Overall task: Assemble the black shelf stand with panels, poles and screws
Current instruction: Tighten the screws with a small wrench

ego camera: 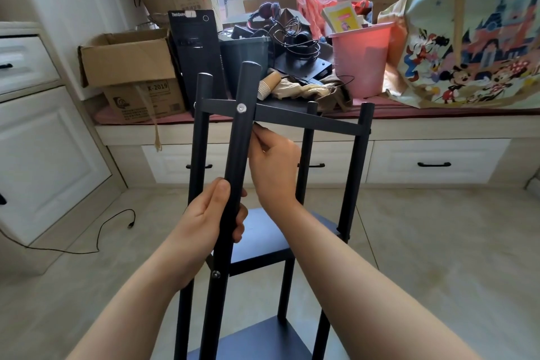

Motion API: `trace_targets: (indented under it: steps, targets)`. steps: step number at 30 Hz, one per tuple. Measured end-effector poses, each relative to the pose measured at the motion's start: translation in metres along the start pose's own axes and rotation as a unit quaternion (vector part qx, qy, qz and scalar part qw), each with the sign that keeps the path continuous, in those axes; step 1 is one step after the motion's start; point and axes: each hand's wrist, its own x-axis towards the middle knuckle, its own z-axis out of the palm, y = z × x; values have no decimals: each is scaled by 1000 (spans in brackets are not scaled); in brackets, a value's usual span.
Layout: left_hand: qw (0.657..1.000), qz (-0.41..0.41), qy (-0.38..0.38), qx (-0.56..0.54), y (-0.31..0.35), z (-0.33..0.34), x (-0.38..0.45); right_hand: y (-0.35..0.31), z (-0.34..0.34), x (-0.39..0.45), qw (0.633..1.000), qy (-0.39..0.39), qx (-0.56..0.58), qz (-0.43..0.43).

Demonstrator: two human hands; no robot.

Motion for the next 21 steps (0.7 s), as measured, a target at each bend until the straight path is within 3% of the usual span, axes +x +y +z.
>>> trace_targets:
  steps: [7, 21]
  targets:
    - [1000, -1, 1, 10, -2, -2, 2, 1, -6, 0, 998, -32, 30, 33]
    - [1000, -8, 3, 7, -1, -5, 0, 25, -82, -3, 970, -203, -131, 7]
